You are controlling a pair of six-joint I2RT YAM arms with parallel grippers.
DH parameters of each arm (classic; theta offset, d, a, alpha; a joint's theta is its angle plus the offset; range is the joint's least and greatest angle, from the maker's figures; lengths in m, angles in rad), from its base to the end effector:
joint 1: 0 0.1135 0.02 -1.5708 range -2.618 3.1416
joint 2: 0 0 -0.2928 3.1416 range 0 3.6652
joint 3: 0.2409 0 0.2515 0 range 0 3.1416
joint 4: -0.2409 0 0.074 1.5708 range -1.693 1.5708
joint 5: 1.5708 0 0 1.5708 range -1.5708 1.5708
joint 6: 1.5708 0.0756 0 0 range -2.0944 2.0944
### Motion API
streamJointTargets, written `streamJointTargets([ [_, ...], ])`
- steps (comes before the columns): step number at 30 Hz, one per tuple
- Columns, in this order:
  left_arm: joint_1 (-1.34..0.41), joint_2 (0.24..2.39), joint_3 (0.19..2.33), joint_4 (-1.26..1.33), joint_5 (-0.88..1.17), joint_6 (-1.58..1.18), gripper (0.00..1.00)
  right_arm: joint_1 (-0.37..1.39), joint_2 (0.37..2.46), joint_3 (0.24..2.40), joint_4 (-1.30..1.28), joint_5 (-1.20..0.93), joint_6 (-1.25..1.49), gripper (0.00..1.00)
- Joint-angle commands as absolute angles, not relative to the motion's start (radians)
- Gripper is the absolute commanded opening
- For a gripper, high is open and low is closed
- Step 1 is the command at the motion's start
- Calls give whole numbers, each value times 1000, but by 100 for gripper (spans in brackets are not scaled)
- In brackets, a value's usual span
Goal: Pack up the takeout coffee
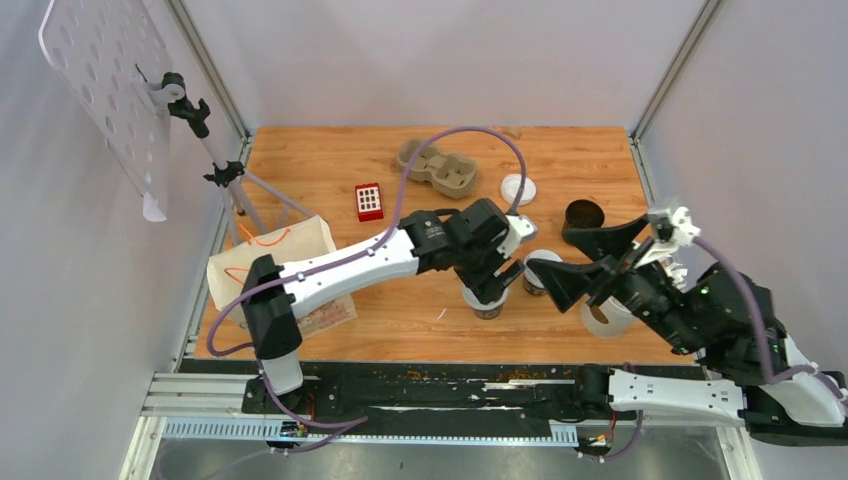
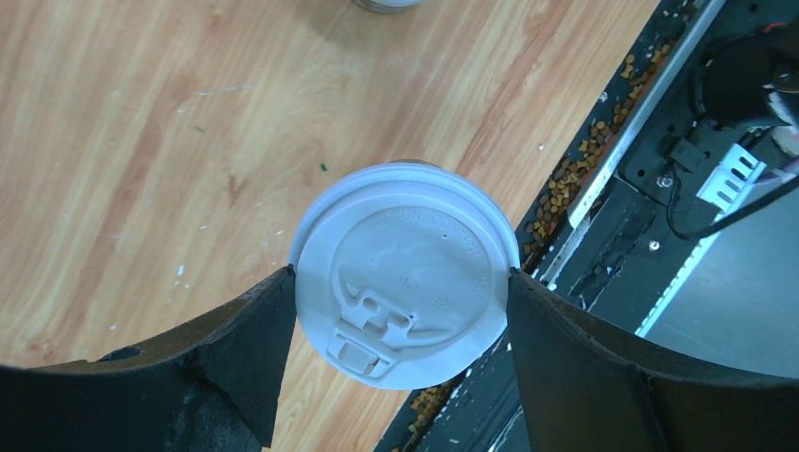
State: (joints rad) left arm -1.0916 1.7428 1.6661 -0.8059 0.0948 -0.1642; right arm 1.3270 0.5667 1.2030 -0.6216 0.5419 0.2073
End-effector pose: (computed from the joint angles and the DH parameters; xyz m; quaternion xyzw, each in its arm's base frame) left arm 0.1841 -0.3698 0.3278 0.4349 0.8339 -0.2341 0.2465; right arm 0.0553 0.0610 0.4661 -0.1976 0.6743 0.3411 0.6245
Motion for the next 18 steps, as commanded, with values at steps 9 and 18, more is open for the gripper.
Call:
streamJointTargets([
  [9, -1182, 1946, 1869, -770, -60, -272, 77, 1327, 452, 1256, -654, 572, 272, 100],
  [18, -1202, 2049, 1935, -819, -71, -299, 78, 1327, 432, 1237, -667, 598, 292, 100],
])
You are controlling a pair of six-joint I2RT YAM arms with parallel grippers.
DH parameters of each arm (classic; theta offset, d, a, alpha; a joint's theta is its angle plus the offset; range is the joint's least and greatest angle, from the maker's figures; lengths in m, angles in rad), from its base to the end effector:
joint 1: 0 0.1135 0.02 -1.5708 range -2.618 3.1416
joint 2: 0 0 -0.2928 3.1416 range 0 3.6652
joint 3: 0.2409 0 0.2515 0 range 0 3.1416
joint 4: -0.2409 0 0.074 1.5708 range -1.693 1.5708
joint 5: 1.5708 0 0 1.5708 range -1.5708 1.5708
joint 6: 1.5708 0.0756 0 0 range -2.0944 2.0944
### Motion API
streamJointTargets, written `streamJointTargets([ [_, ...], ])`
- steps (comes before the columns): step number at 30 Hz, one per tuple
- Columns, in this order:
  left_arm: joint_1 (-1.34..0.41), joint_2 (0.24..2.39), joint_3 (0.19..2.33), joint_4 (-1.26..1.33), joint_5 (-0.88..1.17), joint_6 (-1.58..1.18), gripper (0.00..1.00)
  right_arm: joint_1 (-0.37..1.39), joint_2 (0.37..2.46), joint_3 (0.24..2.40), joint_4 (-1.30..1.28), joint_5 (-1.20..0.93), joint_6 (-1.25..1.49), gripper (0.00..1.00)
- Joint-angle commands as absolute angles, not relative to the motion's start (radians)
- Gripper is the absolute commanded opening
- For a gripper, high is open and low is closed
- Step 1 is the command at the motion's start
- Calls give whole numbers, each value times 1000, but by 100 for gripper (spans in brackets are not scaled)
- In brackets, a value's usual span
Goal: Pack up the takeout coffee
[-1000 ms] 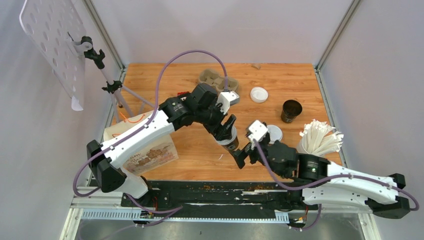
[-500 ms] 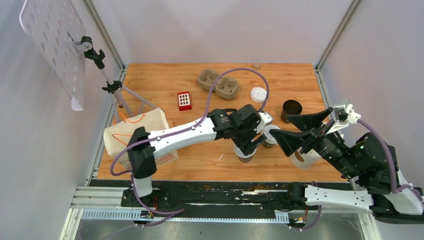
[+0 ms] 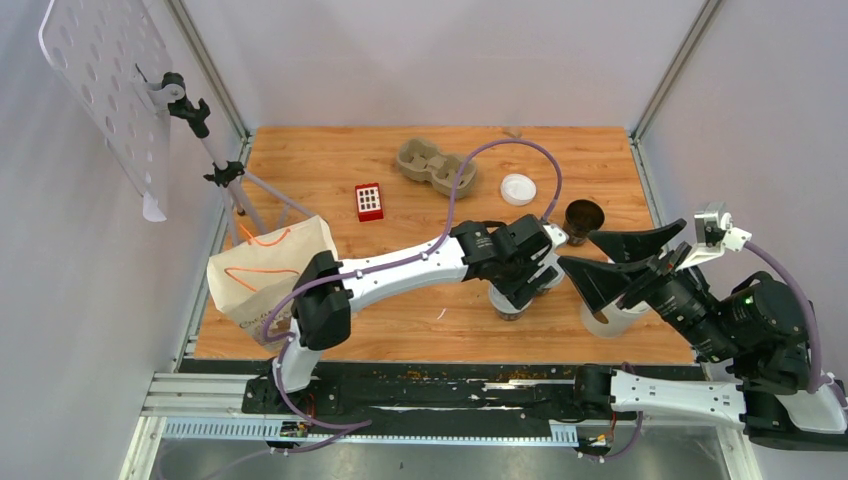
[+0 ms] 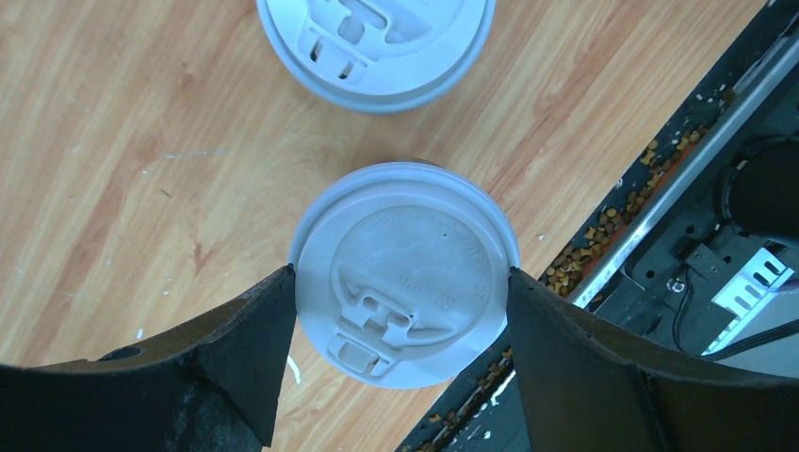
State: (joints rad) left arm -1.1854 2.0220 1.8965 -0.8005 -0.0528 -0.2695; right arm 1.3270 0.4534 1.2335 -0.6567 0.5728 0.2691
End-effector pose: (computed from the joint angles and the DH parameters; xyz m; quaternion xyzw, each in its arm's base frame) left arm 0.1869 -0.4501 0.2865 0.4117 0.8541 -0.1919 0.2532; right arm 0.0457 0.0141 0.4731 -0.1378 0.6552 0.3841 0.6358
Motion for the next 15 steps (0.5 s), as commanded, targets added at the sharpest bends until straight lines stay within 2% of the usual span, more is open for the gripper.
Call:
streamJointTargets([
  [1, -1203, 2055, 1933, -818, -71, -301, 78, 1327, 430, 1235, -669, 602, 293, 100],
  [6, -1204, 2071, 1931, -818, -74, -305, 78, 1326, 430, 1229, -674, 612, 293, 100],
  [15, -1210, 2063, 1933, -828, -65, -309, 91, 1326, 425, 1218, -684, 628, 311, 100],
])
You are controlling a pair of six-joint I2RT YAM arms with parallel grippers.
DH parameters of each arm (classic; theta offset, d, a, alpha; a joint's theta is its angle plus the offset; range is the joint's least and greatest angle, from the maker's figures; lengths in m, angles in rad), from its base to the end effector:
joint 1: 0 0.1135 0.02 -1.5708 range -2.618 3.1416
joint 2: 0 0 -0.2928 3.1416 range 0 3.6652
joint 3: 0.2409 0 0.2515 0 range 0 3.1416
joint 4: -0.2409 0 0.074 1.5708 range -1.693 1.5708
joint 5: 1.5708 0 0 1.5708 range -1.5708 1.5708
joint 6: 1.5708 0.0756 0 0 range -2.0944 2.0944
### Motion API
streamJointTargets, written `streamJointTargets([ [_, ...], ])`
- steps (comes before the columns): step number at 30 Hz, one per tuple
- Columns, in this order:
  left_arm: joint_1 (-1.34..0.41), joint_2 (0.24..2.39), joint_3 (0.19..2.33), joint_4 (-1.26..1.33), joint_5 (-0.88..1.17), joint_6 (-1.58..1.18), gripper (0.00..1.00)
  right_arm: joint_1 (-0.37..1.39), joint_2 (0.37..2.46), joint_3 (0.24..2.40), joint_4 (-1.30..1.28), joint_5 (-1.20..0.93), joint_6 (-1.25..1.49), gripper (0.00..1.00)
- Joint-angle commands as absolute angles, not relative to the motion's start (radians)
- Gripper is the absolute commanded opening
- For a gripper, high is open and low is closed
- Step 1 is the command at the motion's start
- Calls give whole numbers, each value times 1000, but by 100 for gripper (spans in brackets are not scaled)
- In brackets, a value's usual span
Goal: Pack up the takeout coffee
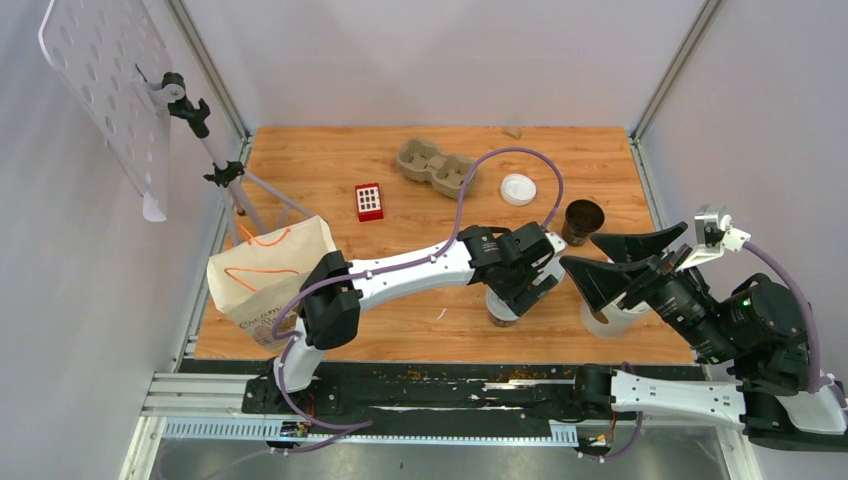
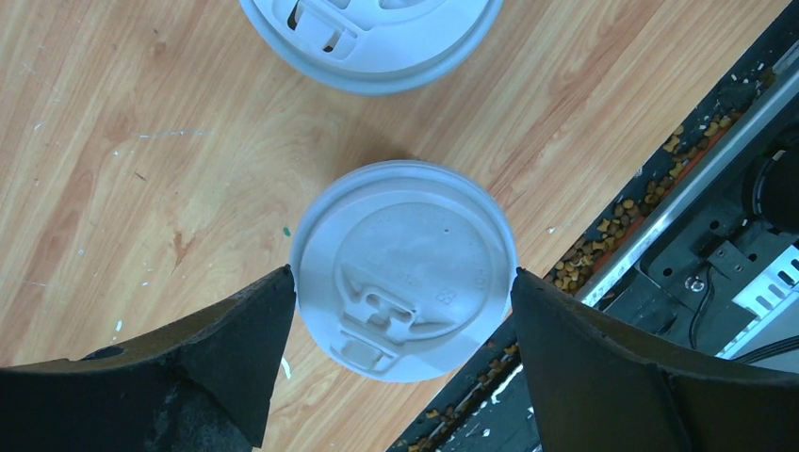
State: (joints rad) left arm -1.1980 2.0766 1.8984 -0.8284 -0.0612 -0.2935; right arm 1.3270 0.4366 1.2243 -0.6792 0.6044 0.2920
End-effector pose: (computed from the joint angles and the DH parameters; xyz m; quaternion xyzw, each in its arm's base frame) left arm 0.1838 -0.4573 0.2591 0.4119 0.8672 -0.1672 0.2243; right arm 0.0465 0.0089 0.4675 -0.1228 0.6636 0.3774 0.6341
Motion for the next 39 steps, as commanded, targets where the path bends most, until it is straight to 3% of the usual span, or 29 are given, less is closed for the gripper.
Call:
streamJointTargets([
  [1, -1210, 2061, 1934, -829, -64, -310, 92, 1326, 423, 1216, -685, 632, 313, 100],
  [12, -1210, 1980, 1993, -877, -100, -314, 97, 1327, 442, 1182, -711, 639, 334, 100],
  [27, -1095, 1623, 2029, -1082, -573, -348, 100, 1327, 500, 1093, -652, 579, 386, 100],
  [31, -998, 1506, 2027, -1244, -571, -408, 100, 1327, 512, 1074, -631, 564, 389, 100],
  [39, -771, 1253, 1815, -1375, -569, -481, 80, 1327, 544, 1055, -599, 526, 393, 100],
])
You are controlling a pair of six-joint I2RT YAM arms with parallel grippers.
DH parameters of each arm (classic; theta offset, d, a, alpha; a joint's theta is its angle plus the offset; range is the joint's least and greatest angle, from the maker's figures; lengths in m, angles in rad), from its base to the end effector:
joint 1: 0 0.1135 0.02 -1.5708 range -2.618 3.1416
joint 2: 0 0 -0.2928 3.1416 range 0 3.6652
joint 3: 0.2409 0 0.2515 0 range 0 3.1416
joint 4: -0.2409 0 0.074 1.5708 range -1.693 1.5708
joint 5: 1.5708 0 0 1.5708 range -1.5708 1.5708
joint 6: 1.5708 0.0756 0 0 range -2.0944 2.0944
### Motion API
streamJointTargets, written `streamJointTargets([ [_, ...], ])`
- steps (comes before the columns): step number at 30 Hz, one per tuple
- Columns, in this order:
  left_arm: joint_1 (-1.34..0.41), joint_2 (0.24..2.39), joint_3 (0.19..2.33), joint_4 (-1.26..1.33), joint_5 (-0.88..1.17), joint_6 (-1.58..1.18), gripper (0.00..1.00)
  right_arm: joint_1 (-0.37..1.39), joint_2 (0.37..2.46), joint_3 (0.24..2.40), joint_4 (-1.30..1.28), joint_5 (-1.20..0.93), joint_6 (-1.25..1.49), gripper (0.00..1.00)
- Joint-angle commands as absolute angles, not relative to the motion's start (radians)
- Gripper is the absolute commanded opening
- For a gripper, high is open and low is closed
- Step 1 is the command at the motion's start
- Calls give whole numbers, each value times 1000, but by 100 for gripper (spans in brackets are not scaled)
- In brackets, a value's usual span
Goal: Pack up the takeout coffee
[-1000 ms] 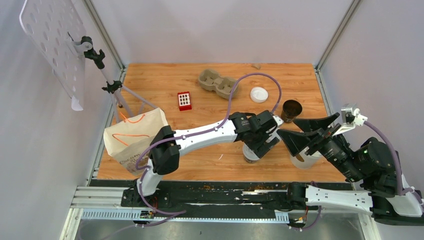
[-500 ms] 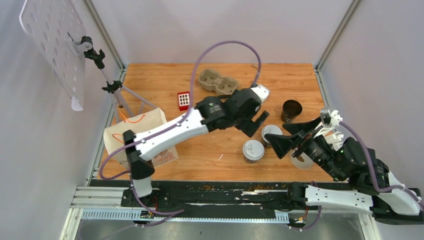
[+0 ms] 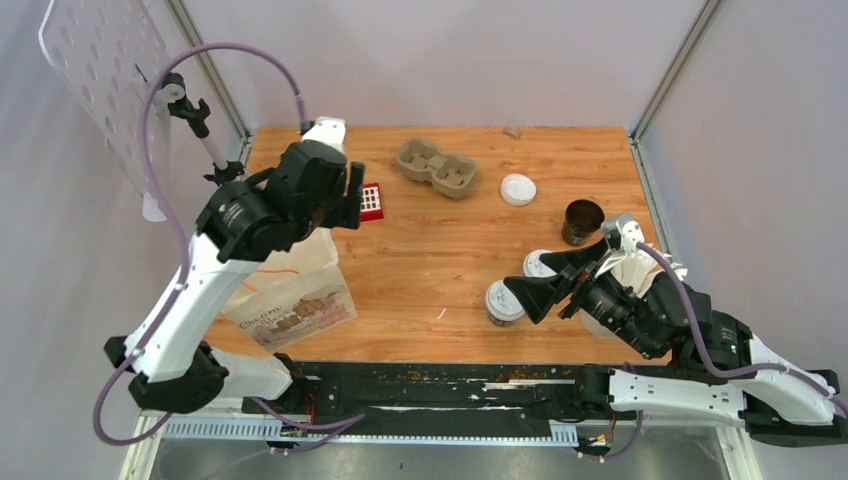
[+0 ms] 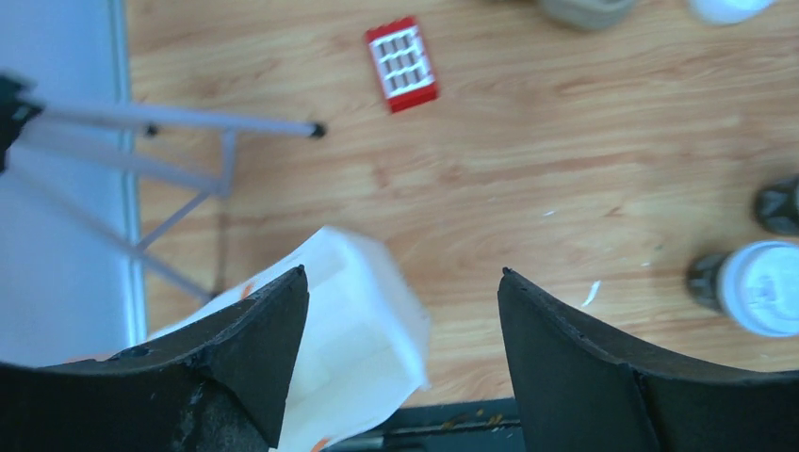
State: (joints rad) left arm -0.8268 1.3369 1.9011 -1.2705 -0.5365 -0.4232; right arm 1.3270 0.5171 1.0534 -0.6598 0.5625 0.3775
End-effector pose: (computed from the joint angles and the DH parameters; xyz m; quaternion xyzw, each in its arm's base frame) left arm 0.1857 -0.1447 0.4894 0.0667 0.8800 -0.0412 0.4684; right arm 0.0588 0.0695 0.4176 -0.1656 0.7243 0.3419 0.5753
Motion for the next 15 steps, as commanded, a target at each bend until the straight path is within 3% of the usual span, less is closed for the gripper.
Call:
streamJointTargets([
  [1, -749, 1235, 1790, -1383, -565, -485, 77, 1327, 551, 1057, -600, 522, 392, 100],
  [8, -645, 1193, 1616, -1318, -466, -454, 68, 1327, 577, 1067, -589, 511, 385, 100],
  [15, -645, 1226, 1576, -1237, -390, -455, 70, 1326, 589, 1071, -586, 511, 379, 100],
])
